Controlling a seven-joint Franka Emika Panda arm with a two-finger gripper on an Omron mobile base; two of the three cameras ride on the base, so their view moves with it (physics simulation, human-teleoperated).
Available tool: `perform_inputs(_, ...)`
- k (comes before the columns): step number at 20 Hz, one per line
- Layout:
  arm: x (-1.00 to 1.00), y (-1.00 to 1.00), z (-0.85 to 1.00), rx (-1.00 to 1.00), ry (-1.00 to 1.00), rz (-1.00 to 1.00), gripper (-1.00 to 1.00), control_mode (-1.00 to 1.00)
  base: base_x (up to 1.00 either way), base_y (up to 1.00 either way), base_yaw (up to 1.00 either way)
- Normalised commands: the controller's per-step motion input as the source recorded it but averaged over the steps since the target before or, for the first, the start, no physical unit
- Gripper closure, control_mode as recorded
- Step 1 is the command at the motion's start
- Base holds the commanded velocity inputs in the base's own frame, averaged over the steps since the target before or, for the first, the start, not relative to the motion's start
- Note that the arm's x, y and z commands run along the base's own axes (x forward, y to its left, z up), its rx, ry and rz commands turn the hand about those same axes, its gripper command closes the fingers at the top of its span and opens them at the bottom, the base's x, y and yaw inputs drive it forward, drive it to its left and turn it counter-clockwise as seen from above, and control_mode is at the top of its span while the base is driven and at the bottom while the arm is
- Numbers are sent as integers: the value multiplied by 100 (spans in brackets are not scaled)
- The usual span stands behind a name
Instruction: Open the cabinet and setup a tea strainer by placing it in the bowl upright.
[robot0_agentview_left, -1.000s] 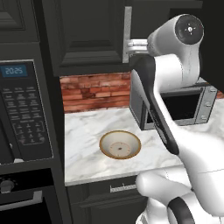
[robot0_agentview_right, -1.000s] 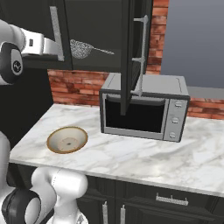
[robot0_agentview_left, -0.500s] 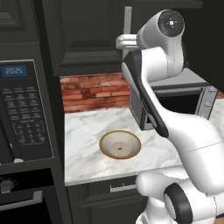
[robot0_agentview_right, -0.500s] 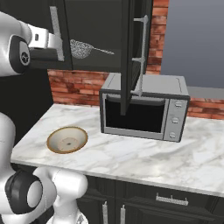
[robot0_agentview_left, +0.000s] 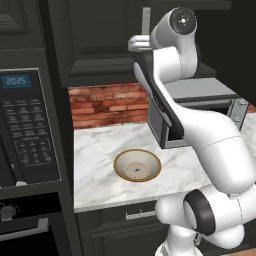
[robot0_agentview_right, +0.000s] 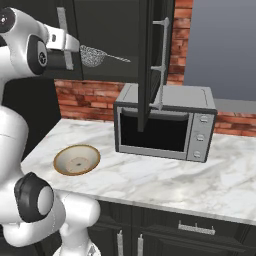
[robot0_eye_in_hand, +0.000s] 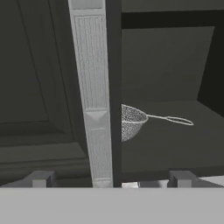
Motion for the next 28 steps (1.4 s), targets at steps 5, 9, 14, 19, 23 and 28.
perform_inputs(5, 33, 3, 1, 0, 2, 0, -100, -100, 0, 0, 0)
perform_inputs(9, 38, 4, 0, -1, 1, 0, -100, -100, 0, 0, 0)
perform_inputs(14, 38, 0, 0, -1, 1, 0, -100, -100, 0, 0, 0)
perform_inputs(19, 33, 5, 0, -2, 1, 0, -100, -100, 0, 0, 0)
perform_inputs(23, 28, 8, 0, 0, 0, 0, -100, -100, 0, 0, 0)
perform_inputs(28, 21, 5, 0, 0, 0, -1, -100, -100, 0, 0, 0)
